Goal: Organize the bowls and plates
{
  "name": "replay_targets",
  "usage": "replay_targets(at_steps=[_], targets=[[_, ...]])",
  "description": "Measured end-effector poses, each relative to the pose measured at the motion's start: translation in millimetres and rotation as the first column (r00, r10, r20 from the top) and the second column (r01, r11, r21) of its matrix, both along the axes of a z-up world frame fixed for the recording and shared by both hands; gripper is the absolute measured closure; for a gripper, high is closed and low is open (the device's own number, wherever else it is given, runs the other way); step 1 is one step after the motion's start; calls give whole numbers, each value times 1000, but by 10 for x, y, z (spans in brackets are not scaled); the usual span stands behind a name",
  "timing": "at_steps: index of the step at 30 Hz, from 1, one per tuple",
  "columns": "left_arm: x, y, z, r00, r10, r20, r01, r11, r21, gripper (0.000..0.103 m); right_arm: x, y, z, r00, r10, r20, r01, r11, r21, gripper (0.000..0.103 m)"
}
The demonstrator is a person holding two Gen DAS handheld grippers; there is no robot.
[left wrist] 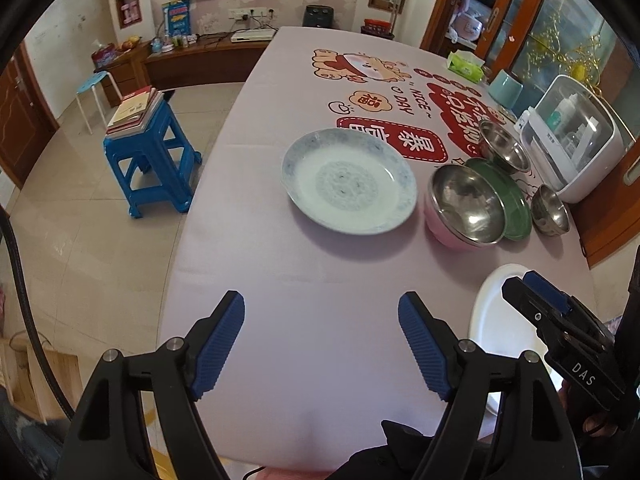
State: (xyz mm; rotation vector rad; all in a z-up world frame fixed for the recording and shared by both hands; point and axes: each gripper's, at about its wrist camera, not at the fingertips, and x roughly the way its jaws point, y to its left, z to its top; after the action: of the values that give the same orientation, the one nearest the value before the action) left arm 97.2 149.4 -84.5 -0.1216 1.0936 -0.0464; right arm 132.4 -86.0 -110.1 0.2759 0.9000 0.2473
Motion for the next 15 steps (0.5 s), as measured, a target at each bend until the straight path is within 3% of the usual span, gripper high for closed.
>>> replay_targets(at_steps=[15], targets=[[888, 357, -249, 992, -114, -47, 114, 994, -6, 25, 441, 383, -325, 978, -171, -120, 180, 982, 64, 40]])
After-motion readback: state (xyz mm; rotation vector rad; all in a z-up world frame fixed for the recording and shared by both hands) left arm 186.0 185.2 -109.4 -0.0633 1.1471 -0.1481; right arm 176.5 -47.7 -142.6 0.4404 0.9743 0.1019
